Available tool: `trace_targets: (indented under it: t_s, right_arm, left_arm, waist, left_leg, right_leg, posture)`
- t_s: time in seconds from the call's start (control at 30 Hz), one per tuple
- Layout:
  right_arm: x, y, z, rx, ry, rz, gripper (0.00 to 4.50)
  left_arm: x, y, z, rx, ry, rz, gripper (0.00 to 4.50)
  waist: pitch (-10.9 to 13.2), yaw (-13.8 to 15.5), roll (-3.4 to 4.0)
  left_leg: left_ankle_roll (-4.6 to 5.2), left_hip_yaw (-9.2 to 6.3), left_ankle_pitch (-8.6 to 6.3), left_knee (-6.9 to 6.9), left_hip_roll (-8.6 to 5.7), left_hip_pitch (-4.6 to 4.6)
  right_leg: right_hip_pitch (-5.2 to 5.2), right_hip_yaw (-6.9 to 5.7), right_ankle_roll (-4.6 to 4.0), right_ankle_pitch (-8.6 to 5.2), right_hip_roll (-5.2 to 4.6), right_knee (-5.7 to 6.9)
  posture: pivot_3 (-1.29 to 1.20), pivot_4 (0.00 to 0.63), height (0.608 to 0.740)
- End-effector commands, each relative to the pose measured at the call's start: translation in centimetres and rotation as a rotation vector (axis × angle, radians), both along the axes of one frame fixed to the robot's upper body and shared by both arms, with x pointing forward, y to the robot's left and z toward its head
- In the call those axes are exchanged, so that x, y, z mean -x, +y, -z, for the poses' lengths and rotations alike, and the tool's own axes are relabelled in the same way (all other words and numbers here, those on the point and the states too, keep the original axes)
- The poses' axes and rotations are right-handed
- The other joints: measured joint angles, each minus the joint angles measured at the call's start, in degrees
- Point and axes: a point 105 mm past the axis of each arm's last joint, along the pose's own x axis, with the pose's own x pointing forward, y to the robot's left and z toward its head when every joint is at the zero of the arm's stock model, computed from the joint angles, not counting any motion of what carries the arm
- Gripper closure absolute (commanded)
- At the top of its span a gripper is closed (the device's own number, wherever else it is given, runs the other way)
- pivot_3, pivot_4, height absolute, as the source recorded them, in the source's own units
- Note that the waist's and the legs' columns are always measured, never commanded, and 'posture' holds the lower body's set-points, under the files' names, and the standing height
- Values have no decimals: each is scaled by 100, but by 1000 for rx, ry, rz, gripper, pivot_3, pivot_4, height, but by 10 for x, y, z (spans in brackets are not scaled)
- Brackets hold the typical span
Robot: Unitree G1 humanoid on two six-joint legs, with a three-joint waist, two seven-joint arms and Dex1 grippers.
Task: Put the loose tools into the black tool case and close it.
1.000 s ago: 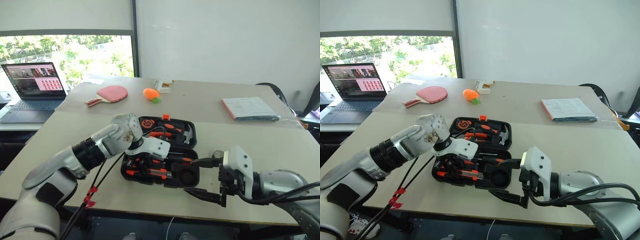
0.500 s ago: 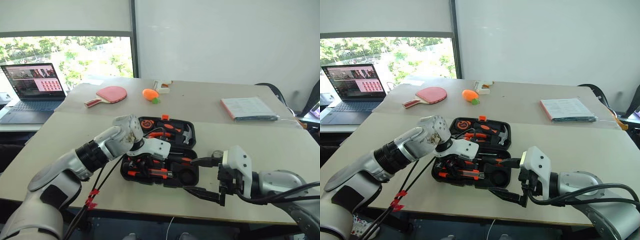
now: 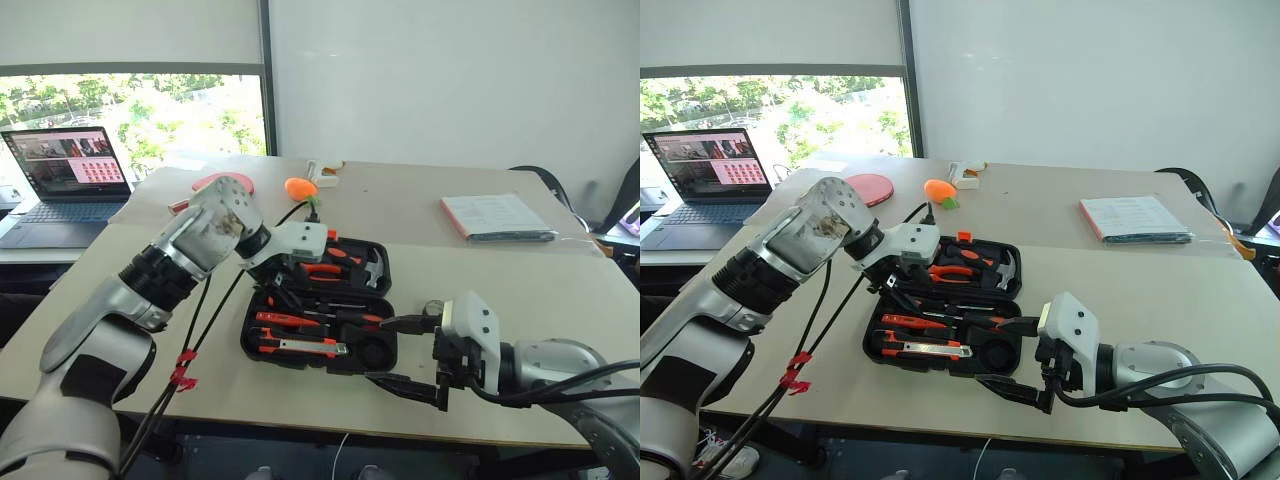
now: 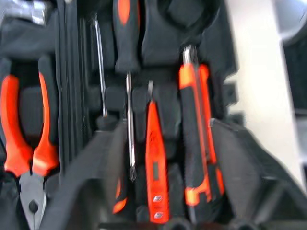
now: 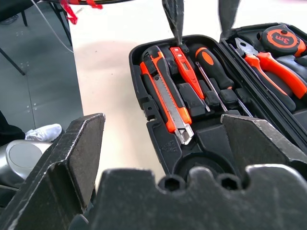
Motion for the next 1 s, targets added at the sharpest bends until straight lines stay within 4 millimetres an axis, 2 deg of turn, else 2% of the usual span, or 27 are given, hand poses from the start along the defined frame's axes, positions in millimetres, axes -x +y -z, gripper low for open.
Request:
trace_targets:
  t_s: [0.03, 0.07, 0.1, 0.17, 0.5, 0.8, 1.0]
  right_arm:
    - [0, 0, -9, 1, -47, -10, 0]
    - [0, 0, -9, 3, -47, -10, 0]
    - [0, 0, -8, 4, -46, -11, 0]
    - [1, 0, -8, 6, -46, -11, 0]
    - [3, 0, -7, 10, -44, -14, 0]
    - [4, 1, -8, 8, -41, -15, 0]
    - [4, 1, -7, 6, -37, -10, 0]
  left_arm:
    - [7, 6, 4, -24, -62, 118, 3233]
    - [7, 7, 7, -31, -63, 127, 3476]
    - [8, 8, 9, -32, -58, 131, 3948]
    - [12, 6, 10, -25, -36, 136, 4400]
    - [20, 7, 28, -77, -20, 181, 4400]
    - [7, 2, 38, -108, -77, 160, 4400]
    - [15, 6, 52, -141, -53, 194, 4400]
  waist:
    - [0, 0, 0]
    - [0, 5, 0]
    - [0, 8, 0]
    - [0, 26, 0]
    - [0, 14, 0]
    - [0, 17, 0]
    - [-1, 14, 2]
  left_leg:
    - [0, 0, 0, 0, 0, 0]
    - [0, 0, 0, 0, 0, 0]
    - [0, 0, 0, 0, 0, -1]
    - [0, 0, 0, 2, -1, -2]
    - [0, 0, 0, 5, -1, -3]
    - [0, 1, 0, 7, -3, -3]
    - [0, 0, 0, 6, -2, 1]
  right_leg:
    - [0, 0, 0, 0, -1, 0]
    - [0, 0, 0, 0, -2, -1]
    - [0, 0, 0, 0, -2, -1]
    - [0, 0, 0, 0, -2, -1]
    - [1, 0, 2, 1, -2, 0]
    - [3, -1, 3, 1, -2, -1]
    - [5, 0, 2, 1, -2, 0]
  posture:
    - [0, 150, 737]
    - [0, 150, 737]
    - [0, 150, 737]
    - [0, 150, 737]
    - [0, 150, 737]
    - [0, 150, 737]
    - [0, 150, 737]
